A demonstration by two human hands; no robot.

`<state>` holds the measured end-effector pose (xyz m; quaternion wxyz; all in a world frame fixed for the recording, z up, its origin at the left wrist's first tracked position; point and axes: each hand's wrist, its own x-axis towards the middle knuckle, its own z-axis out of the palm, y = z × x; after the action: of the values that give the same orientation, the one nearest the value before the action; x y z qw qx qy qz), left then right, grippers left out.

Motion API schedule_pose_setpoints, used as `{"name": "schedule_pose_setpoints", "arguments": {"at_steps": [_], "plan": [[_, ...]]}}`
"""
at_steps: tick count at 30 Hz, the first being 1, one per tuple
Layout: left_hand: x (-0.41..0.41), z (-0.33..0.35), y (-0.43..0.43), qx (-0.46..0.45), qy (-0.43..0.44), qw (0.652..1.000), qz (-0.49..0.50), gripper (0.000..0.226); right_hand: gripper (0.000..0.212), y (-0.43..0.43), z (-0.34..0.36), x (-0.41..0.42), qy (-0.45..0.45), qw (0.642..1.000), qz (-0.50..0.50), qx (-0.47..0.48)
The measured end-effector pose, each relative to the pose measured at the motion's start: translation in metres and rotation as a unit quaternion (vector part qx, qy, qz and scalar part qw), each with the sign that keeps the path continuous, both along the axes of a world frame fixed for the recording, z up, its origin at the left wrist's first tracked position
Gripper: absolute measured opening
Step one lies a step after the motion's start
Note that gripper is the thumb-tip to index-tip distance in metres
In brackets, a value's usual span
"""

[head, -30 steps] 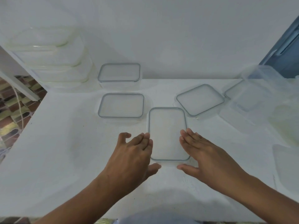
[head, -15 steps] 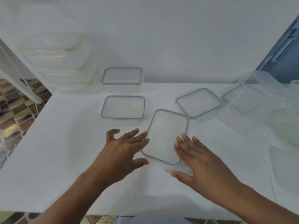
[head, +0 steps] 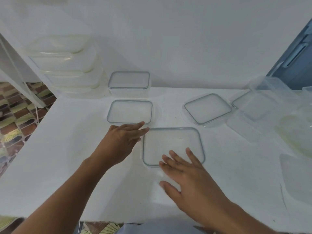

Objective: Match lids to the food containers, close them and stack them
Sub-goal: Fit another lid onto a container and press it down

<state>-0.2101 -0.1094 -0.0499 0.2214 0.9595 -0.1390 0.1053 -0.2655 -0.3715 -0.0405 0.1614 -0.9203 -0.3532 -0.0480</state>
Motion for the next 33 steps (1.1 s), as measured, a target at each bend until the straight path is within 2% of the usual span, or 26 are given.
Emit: {"name": "schedule_pose_setpoints", "arguments": {"at_steps": [2,4,5,6,9,12,15,17,20,27,33], "plan": [[-0.012,0.006,-0.008,-0.109,0.055,0.985,0.123,0.039,0.039,-0.010,0.014,0.010,0.039,0.988,-0.063,0.133],[-0.020,0.012,-0.017,-0.194,0.091,0.947,0.239,0.029,0.022,-0.025,0.032,0.025,0.082,0.947,-0.168,0.261],[-0.023,0.012,-0.021,-0.213,0.111,0.934,0.265,0.027,0.014,-0.033,0.038,0.035,0.106,0.926,-0.219,0.289],[-0.025,0.012,-0.025,-0.225,0.136,0.924,0.276,0.028,0.012,-0.039,0.040,0.045,0.130,0.911,-0.264,0.291],[-0.026,0.008,-0.038,-0.237,0.194,0.907,0.288,0.039,0.039,-0.051,0.028,0.072,0.205,0.881,-0.349,0.244],[-0.024,0.006,-0.051,-0.241,0.233,0.894,0.299,0.046,0.052,-0.043,0.008,0.083,0.260,0.873,-0.364,0.197],[-0.023,0.001,-0.065,-0.302,0.271,0.861,0.306,0.051,0.060,-0.033,-0.005,0.084,0.317,0.849,-0.378,0.188],[-0.024,-0.001,-0.072,-0.308,0.263,0.857,0.319,0.053,0.074,-0.031,-0.013,0.083,0.355,0.820,-0.390,0.224],[-0.025,0.001,-0.076,-0.316,0.229,0.857,0.337,0.055,0.095,-0.033,-0.021,0.083,0.360,0.822,-0.384,0.218],[-0.023,-0.001,-0.078,-0.333,0.207,0.853,0.343,0.053,0.091,-0.034,-0.024,0.084,0.337,0.839,-0.371,0.212],[-0.024,-0.001,-0.080,-0.342,0.196,0.852,0.346,0.051,0.089,-0.033,-0.021,0.081,0.335,0.833,-0.370,0.237]]}}
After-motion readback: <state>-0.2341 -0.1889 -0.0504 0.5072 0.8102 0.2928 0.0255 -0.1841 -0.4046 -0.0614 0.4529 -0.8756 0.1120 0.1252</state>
